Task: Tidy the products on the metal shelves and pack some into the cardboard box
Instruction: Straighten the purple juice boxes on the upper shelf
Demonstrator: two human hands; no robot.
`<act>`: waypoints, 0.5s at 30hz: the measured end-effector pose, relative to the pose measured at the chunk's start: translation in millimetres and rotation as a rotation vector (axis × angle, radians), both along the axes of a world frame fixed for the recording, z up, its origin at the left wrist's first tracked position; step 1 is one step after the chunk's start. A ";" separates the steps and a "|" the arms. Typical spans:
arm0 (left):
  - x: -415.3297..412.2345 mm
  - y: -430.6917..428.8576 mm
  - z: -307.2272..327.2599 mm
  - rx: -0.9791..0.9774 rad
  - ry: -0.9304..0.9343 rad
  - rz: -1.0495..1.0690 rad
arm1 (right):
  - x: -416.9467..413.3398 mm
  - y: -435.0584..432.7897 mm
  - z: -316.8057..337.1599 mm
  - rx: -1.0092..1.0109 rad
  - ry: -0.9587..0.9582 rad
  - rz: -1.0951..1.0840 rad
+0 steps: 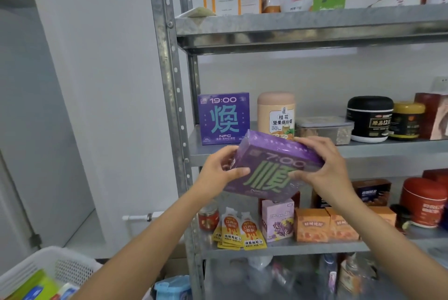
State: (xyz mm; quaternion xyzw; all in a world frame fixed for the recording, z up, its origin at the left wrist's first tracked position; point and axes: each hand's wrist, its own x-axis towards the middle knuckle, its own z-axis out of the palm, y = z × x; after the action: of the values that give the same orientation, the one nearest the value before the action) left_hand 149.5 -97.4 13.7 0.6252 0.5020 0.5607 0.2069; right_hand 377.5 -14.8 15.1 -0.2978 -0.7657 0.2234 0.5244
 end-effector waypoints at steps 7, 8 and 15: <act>15.3 -24.6 -10.6 -0.169 -0.397 0.097 | -7.7 -24.1 -13.9 -0.573 0.372 0.277; 17.4 -27.3 -10.8 -0.171 -0.427 0.105 | -6.7 -26.5 -19.7 -0.678 0.360 0.349; 24.9 -36.5 -12.4 -0.198 -0.559 0.218 | -13.1 -47.8 -46.5 -0.906 0.334 0.516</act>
State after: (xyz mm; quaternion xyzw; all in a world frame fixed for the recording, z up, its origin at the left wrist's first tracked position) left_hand 174.4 -133.9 1.2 0.3662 0.5419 0.6780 0.3355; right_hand 364.4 -62.6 -31.4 -0.2568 -0.5475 0.6965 0.3863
